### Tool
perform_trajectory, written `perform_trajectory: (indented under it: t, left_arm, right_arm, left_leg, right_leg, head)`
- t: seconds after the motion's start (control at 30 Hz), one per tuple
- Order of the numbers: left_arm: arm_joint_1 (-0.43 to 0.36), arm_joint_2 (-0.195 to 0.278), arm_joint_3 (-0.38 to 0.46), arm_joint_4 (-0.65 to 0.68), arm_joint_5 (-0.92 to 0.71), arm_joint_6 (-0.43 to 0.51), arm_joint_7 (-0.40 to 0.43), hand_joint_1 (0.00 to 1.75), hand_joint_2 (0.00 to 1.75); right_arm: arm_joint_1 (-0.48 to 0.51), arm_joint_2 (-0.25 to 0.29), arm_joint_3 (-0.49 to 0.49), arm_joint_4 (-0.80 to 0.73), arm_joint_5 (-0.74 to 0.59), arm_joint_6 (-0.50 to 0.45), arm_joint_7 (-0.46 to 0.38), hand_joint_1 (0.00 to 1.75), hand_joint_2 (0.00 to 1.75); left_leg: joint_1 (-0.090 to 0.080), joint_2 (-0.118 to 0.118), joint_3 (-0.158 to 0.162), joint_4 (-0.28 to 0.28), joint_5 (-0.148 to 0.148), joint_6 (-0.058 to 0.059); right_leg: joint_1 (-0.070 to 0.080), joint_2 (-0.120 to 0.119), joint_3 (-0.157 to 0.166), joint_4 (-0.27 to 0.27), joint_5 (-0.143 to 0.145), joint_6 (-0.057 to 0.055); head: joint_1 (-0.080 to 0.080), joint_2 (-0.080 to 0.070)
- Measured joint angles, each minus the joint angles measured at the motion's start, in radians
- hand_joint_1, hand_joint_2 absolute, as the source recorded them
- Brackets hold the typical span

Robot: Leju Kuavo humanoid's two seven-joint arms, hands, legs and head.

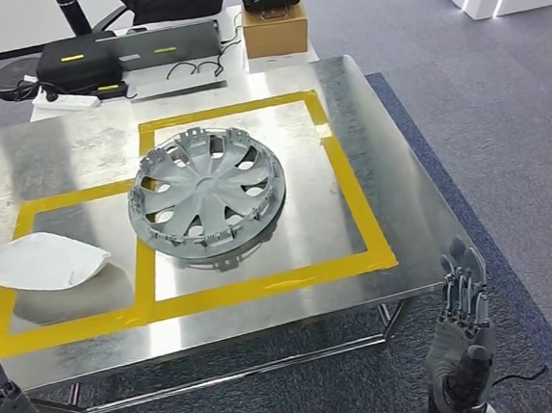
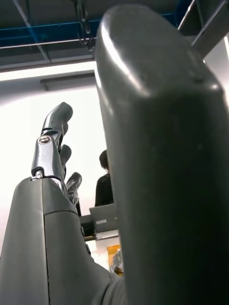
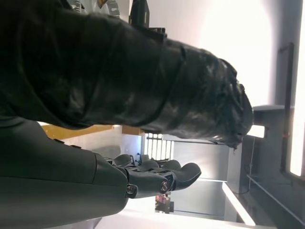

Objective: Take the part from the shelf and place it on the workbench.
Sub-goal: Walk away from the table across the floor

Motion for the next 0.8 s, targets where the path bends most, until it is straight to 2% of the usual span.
perform_trajectory:
  t: [0.03, 0.07, 0.17, 0.2, 0.23, 0.27, 0.33, 0.37, 0.4, 0.43, 0.47, 0.53, 0.57, 0.6, 0.63, 0.7, 0.73, 0.8]
  left_arm:
    - [0.0, 0.0, 0.0, 0.0, 0.0, 0.0, 0.0, 0.0, 0.0]
    - [-0.001, 0.0, 0.0, 0.0, 0.001, -0.001, 0.0, 0.0, 0.0]
    - [-0.002, 0.0, 0.0, 0.0, 0.012, -0.013, 0.0, 0.0, 0.0]
    - [-0.003, 0.0, -0.001, 0.0, 0.017, -0.018, 0.0, 0.0, 0.0]
    - [-0.005, 0.0, -0.001, 0.0, 0.021, -0.023, 0.0, 0.0, 0.0]
    - [-0.006, 0.0, -0.002, 0.0, 0.025, -0.026, 0.0, 0.0, 0.0]
    - [-0.007, 0.0, -0.004, 0.0, 0.029, -0.029, 0.0, 0.0, 0.0]
    - [-0.008, 0.0, -0.006, 0.0, 0.031, -0.029, 0.0, 0.0, 0.0]
    - [-0.008, 0.0, -0.007, 0.0, 0.032, -0.029, 0.0, 0.0, 0.0]
    - [-0.009, 0.0, -0.009, 0.0, 0.033, -0.029, 0.0, 0.0, 0.0]
    - [-0.009, 0.0, -0.011, 0.0, 0.034, -0.029, 0.0, 0.0, 0.0]
    - [-0.01, 0.0, -0.014, 0.0, 0.037, -0.029, 0.0, 0.0, 0.0]
    - [-0.011, 0.0, -0.015, 0.0, 0.039, -0.03, 0.0, 0.0, 0.0]
    - [-0.011, 0.001, -0.016, 0.0, 0.043, -0.033, 0.0, 0.0, 0.0]
    - [-0.011, 0.001, -0.017, 0.0, 0.048, -0.039, 0.0, 0.0, 0.0]
    - [-0.012, 0.002, -0.017, 0.0, 0.055, -0.057, 0.0, 0.0, 0.0]
    - [-0.013, 0.002, -0.017, -0.001, 0.057, -0.064, 0.0, 0.0, 0.0]
    - [-0.015, 0.003, -0.017, -0.001, 0.057, -0.072, 0.0, 0.0, 0.0]
  right_arm:
    - [0.0, 0.0, 0.0, 0.0, 0.0, 0.0, 0.0, 0.0, 0.0]
    - [0.0, 0.0, 0.0, 0.0, 0.0, 0.0, 0.0, 0.0, 0.0]
    - [0.0, 0.0, -0.001, 0.0, -0.001, 0.001, 0.0, 0.0, 0.0]
    - [0.0, 0.0, -0.001, 0.0, -0.002, 0.001, 0.0, 0.0, 0.0]
    - [0.0, 0.0, -0.002, -0.001, -0.002, 0.001, 0.0, 0.0, 0.0]
    - [0.0, 0.0, -0.002, -0.001, -0.003, 0.001, 0.0, 0.0, 0.0]
    - [0.0, 0.0, -0.003, -0.001, -0.003, 0.001, 0.0, 0.0, 0.0]
    - [0.0, 0.0, -0.003, 0.0, -0.003, 0.001, 0.0, 0.0, 0.0]
    - [0.0, 0.0, -0.004, 0.0, -0.002, 0.001, 0.0, 0.0, 0.0]
    - [0.0, 0.0, -0.004, 0.0, -0.002, 0.001, 0.0, 0.0, 0.0]
    - [0.0, 0.0, -0.004, 0.0, -0.002, 0.001, 0.0, 0.0, 0.0]
    - [-0.002, 0.0, -0.005, 0.0, -0.004, 0.002, 0.0, 0.0, 0.0]
    - [-0.002, 0.0, -0.005, 0.0, -0.007, 0.002, 0.0, 0.0, 0.0]
    - [-0.002, 0.0, -0.005, 0.0, -0.009, 0.004, 0.0, 0.0, 0.0]
    - [-0.002, 0.0, -0.006, 0.0, -0.012, 0.005, 0.0, 0.0, 0.0]
    - [-0.002, 0.0, -0.008, 0.0, -0.016, 0.009, 0.0, 0.0, 0.0]
    - [-0.003, 0.0, -0.009, 0.001, -0.017, 0.011, 0.0, 0.0, 0.0]
    - [-0.004, 0.0, -0.011, 0.001, -0.02, 0.014, 0.0, 0.0, 0.0]
  left_leg:
    - [-0.002, 0.0, 0.029, -0.062, 0.024, 0.005]
    - [-0.004, 0.0, 0.046, -0.103, 0.035, 0.009]
    - [-0.008, 0.0, 0.044, -0.127, 0.046, 0.017]
    - [-0.006, 0.002, 0.041, -0.131, 0.053, 0.022]
    - [-0.004, 0.003, 0.037, -0.136, 0.062, 0.029]
    - [-0.002, 0.005, 0.031, -0.139, 0.07, 0.034]
    - [-0.003, 0.007, 0.015, -0.137, 0.082, 0.041]
    - [-0.004, 0.008, 0.006, -0.136, 0.088, 0.041]
    - [-0.005, 0.008, -0.003, -0.134, 0.093, 0.04]
    - [-0.005, 0.008, -0.01, -0.131, 0.097, 0.039]
    - [-0.005, 0.008, -0.016, -0.127, 0.099, 0.037]
    - [-0.007, 0.008, -0.026, -0.118, 0.102, 0.033]
    - [-0.009, 0.008, -0.031, -0.113, 0.104, 0.028]
    - [-0.01, 0.008, -0.036, -0.109, 0.108, 0.023]
    - [-0.011, 0.007, -0.04, -0.107, 0.113, 0.016]
    - [-0.011, 0.006, -0.047, -0.102, 0.114, 0.005]
    - [-0.011, 0.005, -0.054, -0.087, 0.097, -0.001]
    - [-0.006, 0.004, -0.086, 0.002, 0.02, -0.011]
  right_leg:
    - [0.001, 0.0, -0.001, 0.0, 0.003, 0.003]
    - [0.002, 0.0, -0.003, 0.0, 0.007, 0.008]
    - [0.0, 0.0, -0.008, -0.002, 0.019, 0.027]
    - [-0.001, 0.001, -0.013, 0.004, 0.011, 0.032]
    - [-0.001, 0.001, -0.024, 0.025, -0.011, 0.037]
    - [-0.001, 0.002, -0.04, 0.065, -0.045, 0.041]
    - [0.0, 0.002, -0.082, 0.188, -0.126, 0.047]
    - [-0.001, 0.002, -0.094, 0.239, -0.149, 0.049]
    - [-0.001, 0.002, -0.092, 0.261, -0.154, 0.05]
    - [-0.001, 0.002, -0.071, 0.246, -0.139, 0.051]
    - [-0.001, 0.002, -0.032, 0.192, -0.112, 0.05]
    - [0.0, 0.002, 0.062, 0.049, -0.071, 0.044]
    - [0.001, 0.003, 0.093, -0.001, -0.063, 0.041]
    - [0.002, 0.003, 0.107, -0.027, -0.063, 0.038]
    - [0.003, 0.004, 0.109, -0.032, -0.062, 0.035]
    - [0.0, 0.001, 0.093, -0.035, -0.052, 0.021]
    - [-0.002, -0.001, 0.085, -0.038, -0.045, 0.012]
    - [-0.005, -0.005, 0.071, -0.041, -0.03, -0.001]
  head:
    - [0.0, 0.0]
    - [0.0, 0.0]
    - [0.0, 0.0]
    - [0.001, 0.0]
    - [0.003, 0.0]
    - [0.005, 0.0]
    - [0.009, 0.0]
    - [0.01, 0.0]
    - [0.01, 0.0]
    - [0.01, 0.0]
    - [0.01, 0.0]
    - [0.01, 0.0]
    - [0.009, 0.0]
    - [0.009, 0.0]
    - [0.008, 0.0]
    - [0.008, 0.0]
    - [0.006, 0.0]
    - [0.001, 0.0]
